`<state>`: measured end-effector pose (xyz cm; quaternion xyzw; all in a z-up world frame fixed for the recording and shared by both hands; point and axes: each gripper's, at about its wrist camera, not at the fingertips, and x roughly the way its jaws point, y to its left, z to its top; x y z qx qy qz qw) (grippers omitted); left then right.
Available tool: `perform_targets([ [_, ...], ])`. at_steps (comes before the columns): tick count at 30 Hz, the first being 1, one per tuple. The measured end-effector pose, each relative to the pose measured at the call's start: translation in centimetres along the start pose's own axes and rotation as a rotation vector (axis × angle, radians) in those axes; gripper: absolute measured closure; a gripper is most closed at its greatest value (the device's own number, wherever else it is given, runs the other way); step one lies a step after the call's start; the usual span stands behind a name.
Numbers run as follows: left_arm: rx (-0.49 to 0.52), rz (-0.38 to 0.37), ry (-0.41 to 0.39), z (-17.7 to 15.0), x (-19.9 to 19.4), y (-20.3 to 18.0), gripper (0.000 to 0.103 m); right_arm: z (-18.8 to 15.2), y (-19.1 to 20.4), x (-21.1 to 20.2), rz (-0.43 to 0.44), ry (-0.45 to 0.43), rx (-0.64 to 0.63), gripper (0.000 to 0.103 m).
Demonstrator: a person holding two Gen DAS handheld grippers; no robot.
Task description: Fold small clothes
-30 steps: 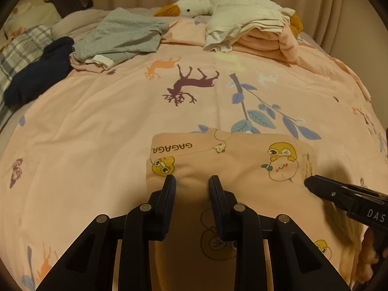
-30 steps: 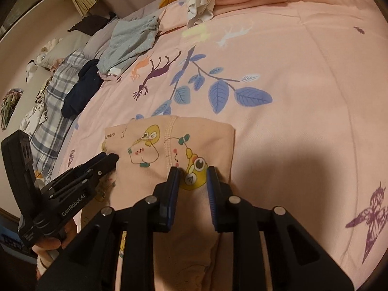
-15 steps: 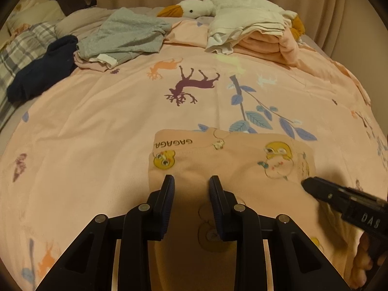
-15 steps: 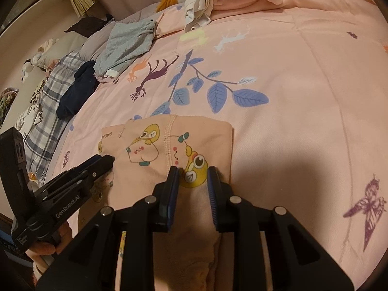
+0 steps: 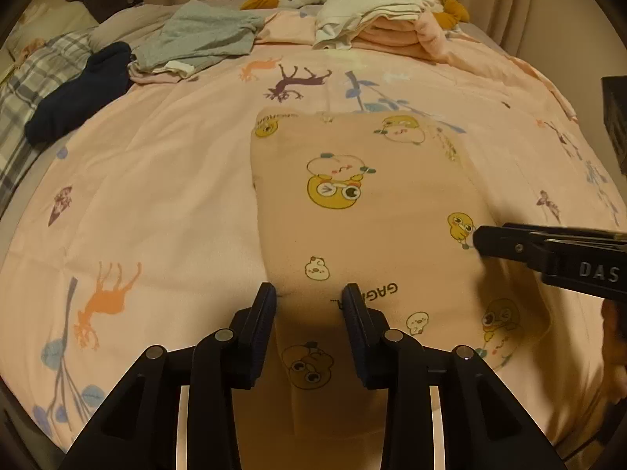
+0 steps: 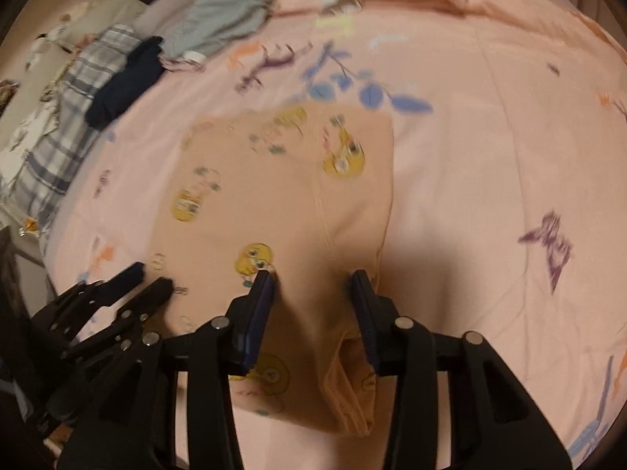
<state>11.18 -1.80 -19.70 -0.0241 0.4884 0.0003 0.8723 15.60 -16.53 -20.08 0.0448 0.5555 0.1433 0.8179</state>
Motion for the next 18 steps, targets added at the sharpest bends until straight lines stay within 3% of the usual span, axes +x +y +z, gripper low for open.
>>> perform_targets([
  [4,-0.013,-0.023,-0.007,-0.3,-0.6,0.4,0.069,0.1,-0.5,0.0,0.007,-0.011,0.039,0.057],
  [9,-0.012,-0.054,-0.035,-0.3,-3.5,0.5,0.067,-0.3,0.6,-2.9,-0.092,-0.036,0.008,0.051],
  [11,-0.001,-0.08,-0.119,-0.3,-6.4,0.5,0.049,-0.6,1.1,-5.0,-0.098,-0.087,-0.007,0.036],
  [12,0.002,-0.103,-0.157,-0.3,-7.6,0.6,0.029,-0.8,1.1,-6.5,-0.074,-0.123,-0.002,0.021],
  [13,0.001,-0.135,-0.207,-0.3,-9.5,0.8,0.016,-1.1,1.1,-8.1,-0.039,-0.159,0.01,0.009],
  [15,-0.014,-0.165,-0.258,-0.2,-11.8,1.0,0.009,-1.7,0.8,-10.8,0.026,-0.207,0.032,0.001],
  [18,-0.061,-0.209,-0.363,-0.5,-15.9,1.2,0.002,-2.9,0.6,-14.6,0.077,-0.268,0.038,0.0],
])
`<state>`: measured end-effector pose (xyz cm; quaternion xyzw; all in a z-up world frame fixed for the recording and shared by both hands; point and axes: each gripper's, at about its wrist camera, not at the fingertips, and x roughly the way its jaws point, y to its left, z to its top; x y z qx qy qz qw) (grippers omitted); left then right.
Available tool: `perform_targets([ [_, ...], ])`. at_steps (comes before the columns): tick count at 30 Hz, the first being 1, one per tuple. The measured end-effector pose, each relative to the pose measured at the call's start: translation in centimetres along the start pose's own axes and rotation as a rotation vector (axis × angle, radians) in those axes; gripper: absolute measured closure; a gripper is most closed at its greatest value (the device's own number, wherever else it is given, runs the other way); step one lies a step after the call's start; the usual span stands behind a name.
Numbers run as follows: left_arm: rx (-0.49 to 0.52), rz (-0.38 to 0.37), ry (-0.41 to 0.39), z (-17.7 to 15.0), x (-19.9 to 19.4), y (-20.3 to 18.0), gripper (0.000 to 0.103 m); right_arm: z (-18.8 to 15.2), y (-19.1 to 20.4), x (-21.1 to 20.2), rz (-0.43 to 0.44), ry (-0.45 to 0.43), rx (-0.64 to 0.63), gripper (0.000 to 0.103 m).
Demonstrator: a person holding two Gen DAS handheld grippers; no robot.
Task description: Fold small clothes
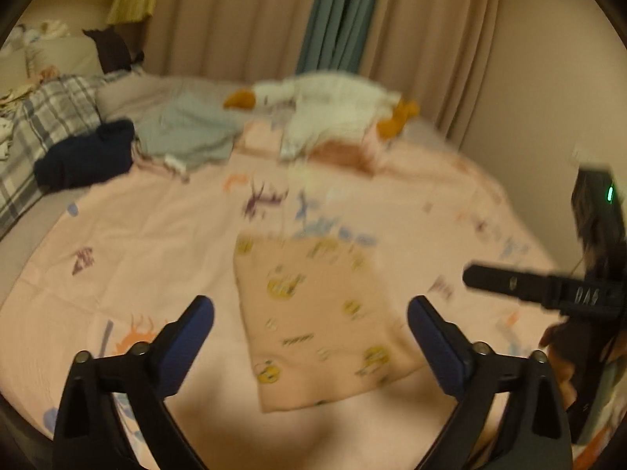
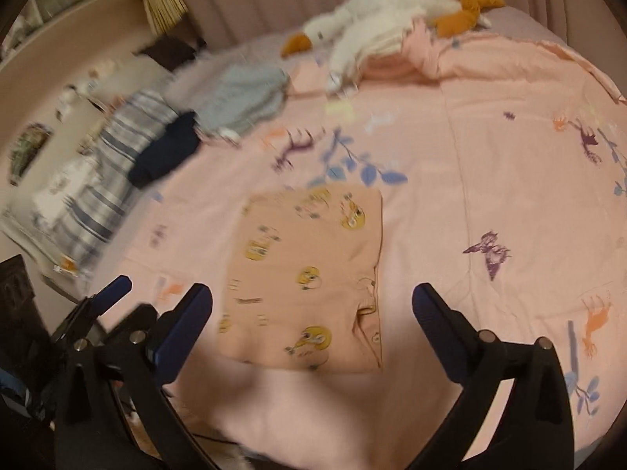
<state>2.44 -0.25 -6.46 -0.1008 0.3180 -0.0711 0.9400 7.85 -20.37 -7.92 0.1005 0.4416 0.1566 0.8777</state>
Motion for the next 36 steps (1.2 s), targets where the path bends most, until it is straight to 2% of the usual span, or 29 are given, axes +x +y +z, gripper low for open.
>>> perform_targets([
  [6,0.028,0.112,-0.096,1.4,-3.9,-2.2,0.001,-1.5,0.5,-4.6,-0.111,-0.059,-0.05,0.0],
  [9,0.014,0.088,-0.13,1.3,-4.7,-2.4,0.001,-1.9,0.4,-5.6,-0.138,-0.077,-0.081,0.0],
  [16,0.031,0.157,-0.12,0.8,-3.9,-2.8,0.001,-2.1,-0.8,-5.7,-0.165,-0.066,-0.039,0.0],
  [21,0.007,0.133,-0.109,0.6,-3.9,-2.8,0.001,-2.1,-1.2,-5.6,-0.193,-0.071,-0.009,0.0],
  [27,0.054,0.198,-0.129,0.1,-3.8,-3.5,0.001,-2.0,-1.2,-5.1,-0.209,-0.059,-0.015,0.0],
  [31,0.041,0.18,-0.104,0.1,-3.5,-3.2,0.001,-2.0,-1.0,-4.8,-0.212,-0.047,-0.024,0.0],
  [36,0.04,0.206,-0.104,0.2,-3.5,-3.1,0.001,-2.0,-0.5,-4.5,-0.212,-0.039,-0.04,0.0],
])
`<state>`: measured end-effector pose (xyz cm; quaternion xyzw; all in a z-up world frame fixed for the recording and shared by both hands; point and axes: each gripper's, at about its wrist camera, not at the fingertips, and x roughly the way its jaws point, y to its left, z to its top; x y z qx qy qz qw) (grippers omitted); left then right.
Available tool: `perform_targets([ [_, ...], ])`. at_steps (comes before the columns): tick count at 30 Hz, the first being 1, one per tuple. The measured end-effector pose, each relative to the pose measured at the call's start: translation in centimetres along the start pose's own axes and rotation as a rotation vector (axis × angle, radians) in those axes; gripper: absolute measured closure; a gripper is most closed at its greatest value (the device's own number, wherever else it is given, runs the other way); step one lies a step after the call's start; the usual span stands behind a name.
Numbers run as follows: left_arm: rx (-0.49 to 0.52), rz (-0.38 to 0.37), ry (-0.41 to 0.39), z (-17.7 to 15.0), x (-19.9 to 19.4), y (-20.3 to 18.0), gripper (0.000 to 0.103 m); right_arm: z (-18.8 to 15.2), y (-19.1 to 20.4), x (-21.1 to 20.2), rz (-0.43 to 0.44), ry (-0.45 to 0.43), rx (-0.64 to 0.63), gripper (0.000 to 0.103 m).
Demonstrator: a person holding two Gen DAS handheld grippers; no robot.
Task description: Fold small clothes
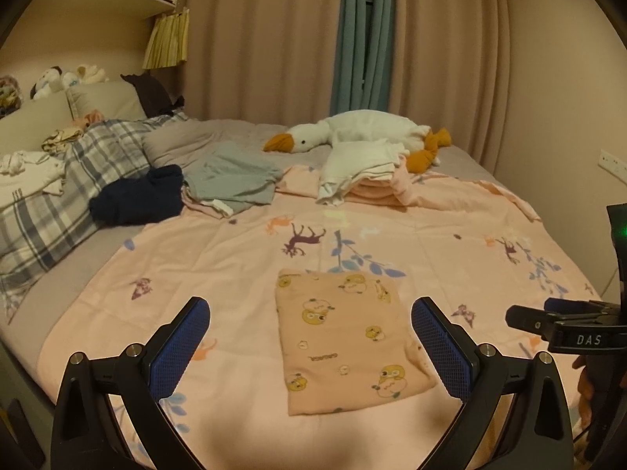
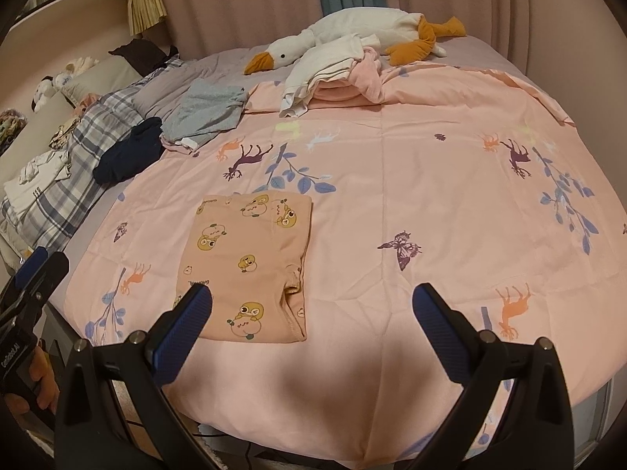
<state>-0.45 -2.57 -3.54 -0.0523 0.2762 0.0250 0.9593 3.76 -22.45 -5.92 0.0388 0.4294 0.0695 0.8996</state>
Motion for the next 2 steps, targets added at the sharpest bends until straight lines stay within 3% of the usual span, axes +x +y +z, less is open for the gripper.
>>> perform_targets([
  [2,-0.014,-0.014,0.006,0.05,0.09,0.18,0.001,-0.03,0.14,0.04,0.002,0.0,0.001,0.0],
])
